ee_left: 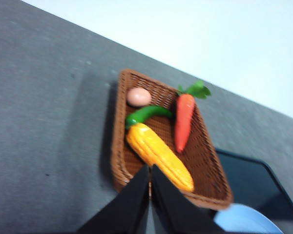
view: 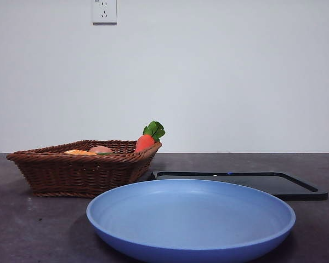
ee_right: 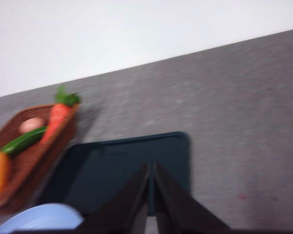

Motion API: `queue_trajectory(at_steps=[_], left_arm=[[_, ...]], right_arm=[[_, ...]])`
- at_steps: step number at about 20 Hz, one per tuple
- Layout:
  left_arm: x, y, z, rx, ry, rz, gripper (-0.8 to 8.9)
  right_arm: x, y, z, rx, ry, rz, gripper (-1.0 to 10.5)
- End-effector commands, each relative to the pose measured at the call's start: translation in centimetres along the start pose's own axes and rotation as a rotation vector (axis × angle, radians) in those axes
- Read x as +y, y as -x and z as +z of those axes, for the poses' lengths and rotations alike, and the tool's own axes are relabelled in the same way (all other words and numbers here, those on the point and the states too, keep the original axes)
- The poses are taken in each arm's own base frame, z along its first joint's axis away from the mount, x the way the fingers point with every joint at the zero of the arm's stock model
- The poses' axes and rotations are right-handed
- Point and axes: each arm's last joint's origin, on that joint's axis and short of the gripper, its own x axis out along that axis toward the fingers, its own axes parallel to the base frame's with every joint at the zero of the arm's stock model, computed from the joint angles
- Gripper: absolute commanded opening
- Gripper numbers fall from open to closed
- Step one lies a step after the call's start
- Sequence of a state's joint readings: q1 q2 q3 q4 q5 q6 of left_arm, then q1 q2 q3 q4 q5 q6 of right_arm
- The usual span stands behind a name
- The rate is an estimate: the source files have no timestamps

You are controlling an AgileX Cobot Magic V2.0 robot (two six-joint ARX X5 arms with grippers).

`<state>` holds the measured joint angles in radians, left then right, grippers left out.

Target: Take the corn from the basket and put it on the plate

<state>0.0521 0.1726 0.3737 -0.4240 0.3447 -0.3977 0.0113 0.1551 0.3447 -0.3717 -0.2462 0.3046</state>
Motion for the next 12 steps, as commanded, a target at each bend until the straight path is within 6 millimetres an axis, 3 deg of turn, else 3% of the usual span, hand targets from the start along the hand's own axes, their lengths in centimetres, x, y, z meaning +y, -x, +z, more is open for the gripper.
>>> queue_trajectory(at_steps=[1,12], left_arm=[[-0.6,0.2,1.1,0.049,-0.078,-0.014,0.07],[-1.7,-0.8,3.3,0.310,-0.129,-0.060,0.07]], right_arm=[[0.6,0.0,1.4,0.047,0.003,0.048,0.0],[1.9,-1.9,4.1,0.389,0.074,0.240,0.0]])
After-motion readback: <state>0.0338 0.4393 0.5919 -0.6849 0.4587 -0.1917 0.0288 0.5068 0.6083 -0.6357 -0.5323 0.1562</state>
